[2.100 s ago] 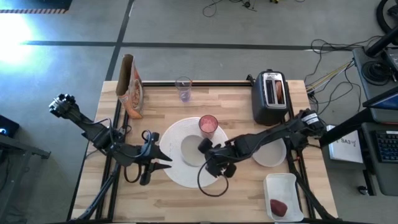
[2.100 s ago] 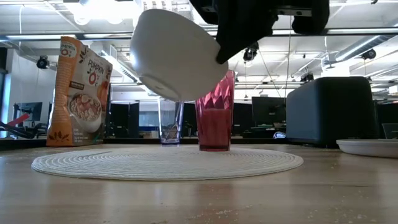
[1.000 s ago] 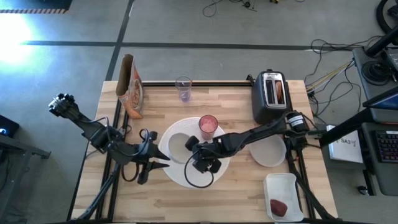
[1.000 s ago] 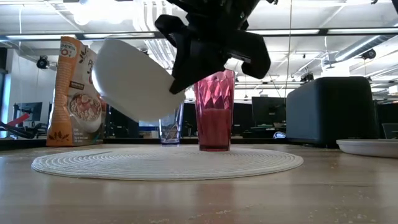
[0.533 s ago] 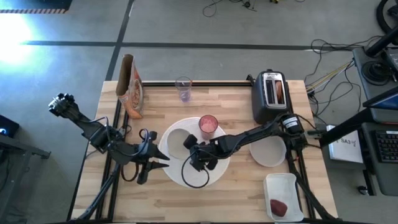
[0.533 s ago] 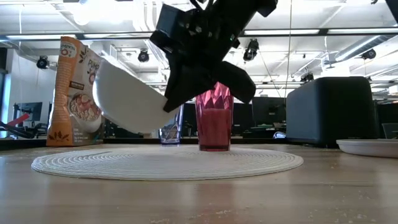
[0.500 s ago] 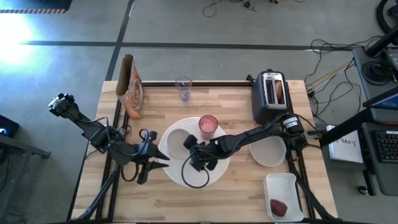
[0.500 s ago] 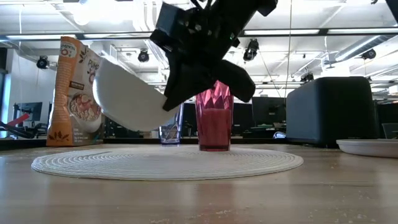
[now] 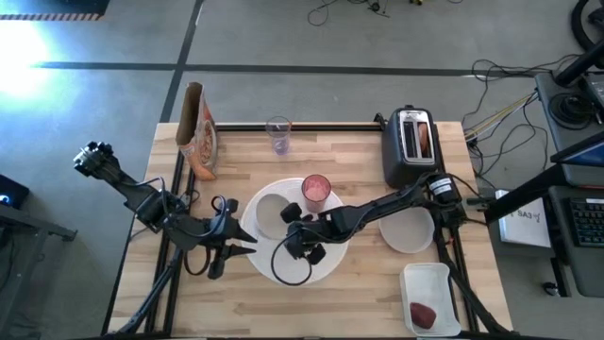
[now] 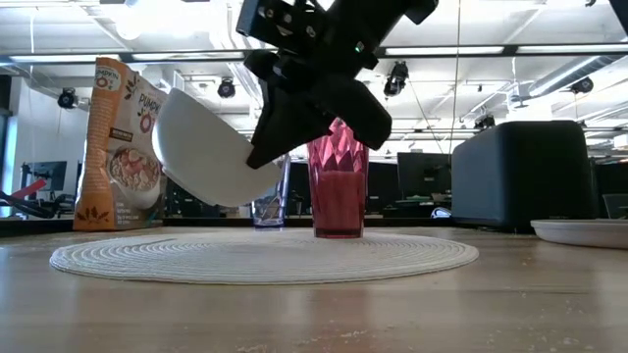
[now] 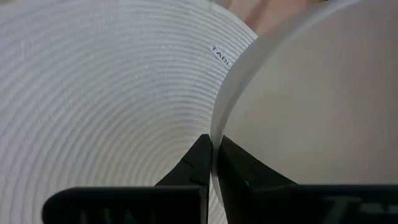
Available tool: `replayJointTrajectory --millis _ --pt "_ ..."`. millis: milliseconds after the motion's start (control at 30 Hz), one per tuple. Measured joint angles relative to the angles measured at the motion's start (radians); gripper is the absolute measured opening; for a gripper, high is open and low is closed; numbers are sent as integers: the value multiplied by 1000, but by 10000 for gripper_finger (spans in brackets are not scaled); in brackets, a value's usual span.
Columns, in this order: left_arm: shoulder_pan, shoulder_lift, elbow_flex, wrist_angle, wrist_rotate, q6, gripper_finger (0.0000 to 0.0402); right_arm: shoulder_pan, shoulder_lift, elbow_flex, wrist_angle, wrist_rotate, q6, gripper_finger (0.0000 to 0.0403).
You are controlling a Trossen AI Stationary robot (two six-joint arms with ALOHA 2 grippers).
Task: Arrange a breakfast setting
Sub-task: Put the white bowl on the white mat
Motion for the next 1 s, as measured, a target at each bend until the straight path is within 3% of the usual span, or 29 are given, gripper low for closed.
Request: replayJointTrajectory --millis 200,300,500,1000 --pt "0 0 0 0 0 0 91 0 0 0 25 -1 123 9" --pt "0 0 0 1 0 0 91 -4 0 0 31 -58 169 9" --pt "-1 0 0 1 0 0 91 -12 0 0 31 -124 124 9" --pt "0 0 0 0 0 0 91 -26 2 0 31 -132 153 9"
